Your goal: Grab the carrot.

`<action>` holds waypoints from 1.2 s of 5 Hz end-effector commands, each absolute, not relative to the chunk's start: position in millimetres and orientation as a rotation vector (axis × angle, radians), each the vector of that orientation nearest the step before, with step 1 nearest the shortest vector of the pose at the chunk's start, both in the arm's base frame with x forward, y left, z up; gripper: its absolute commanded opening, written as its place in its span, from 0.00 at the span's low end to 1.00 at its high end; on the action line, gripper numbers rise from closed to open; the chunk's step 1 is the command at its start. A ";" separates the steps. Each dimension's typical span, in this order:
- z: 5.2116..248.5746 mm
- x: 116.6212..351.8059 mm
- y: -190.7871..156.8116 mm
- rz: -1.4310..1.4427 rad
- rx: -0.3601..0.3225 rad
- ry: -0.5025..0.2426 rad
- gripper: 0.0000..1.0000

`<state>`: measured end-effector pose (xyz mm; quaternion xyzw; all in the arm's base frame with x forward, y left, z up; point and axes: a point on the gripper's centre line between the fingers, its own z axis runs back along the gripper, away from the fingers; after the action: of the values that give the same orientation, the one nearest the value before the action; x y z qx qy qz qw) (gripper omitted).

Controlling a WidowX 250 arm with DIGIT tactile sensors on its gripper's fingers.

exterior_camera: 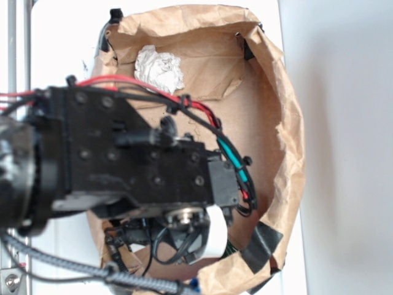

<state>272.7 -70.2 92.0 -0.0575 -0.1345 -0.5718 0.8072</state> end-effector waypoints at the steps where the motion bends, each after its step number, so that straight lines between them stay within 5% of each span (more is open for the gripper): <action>1: 110.3 267.7 -75.5 -1.225 -0.102 -0.333 1.00; 3: 110.3 267.7 -75.5 -1.225 -0.102 -0.333 1.00; 6: 68.0 293.3 -80.1 -1.248 0.030 -0.318 1.00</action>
<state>297.0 -70.8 52.2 0.0077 -0.1280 -0.5773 0.8064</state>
